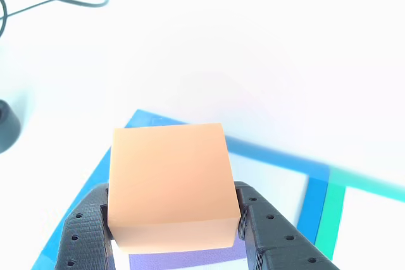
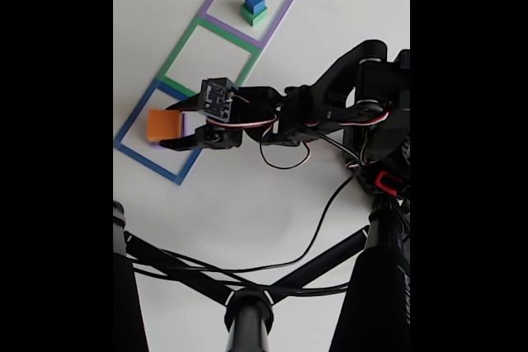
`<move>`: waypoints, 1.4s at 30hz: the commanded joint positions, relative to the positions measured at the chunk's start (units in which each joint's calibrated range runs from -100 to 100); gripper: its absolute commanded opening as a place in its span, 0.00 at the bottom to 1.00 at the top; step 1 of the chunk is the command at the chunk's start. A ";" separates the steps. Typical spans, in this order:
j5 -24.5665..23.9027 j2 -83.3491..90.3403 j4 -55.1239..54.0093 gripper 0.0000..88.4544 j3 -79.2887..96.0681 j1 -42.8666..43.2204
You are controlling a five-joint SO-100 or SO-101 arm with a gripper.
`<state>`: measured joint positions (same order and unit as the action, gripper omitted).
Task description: Tower of hanoi
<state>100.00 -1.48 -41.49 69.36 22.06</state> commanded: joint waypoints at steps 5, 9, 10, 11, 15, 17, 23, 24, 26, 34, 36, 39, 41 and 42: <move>0.00 -3.00 -4.82 0.09 -2.46 -0.78; 0.00 -4.38 -5.96 0.09 -3.27 -0.39; 0.00 -4.70 -6.04 0.08 -3.64 -0.39; 0.00 -5.02 -6.04 0.08 -4.00 -0.39; 0.00 -6.64 -6.04 0.08 -5.55 -0.49; 0.00 -7.36 -6.12 0.08 -6.09 -0.49; 0.00 -8.09 -6.60 0.08 -5.73 -0.97; 0.00 -8.09 -6.69 0.08 -5.55 -0.97; 0.00 -8.09 -6.85 0.08 -5.27 -1.16; 0.00 -8.09 -7.33 0.08 -4.27 -0.68; 0.00 -8.09 -7.66 0.08 -3.82 -0.49; 0.00 -8.09 -8.14 0.08 -3.09 -0.39; 0.00 -8.09 -8.47 0.08 -2.55 -0.39; 0.00 -8.09 -8.63 0.08 -2.36 -0.39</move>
<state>100.00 -10.17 -48.31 66.67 21.24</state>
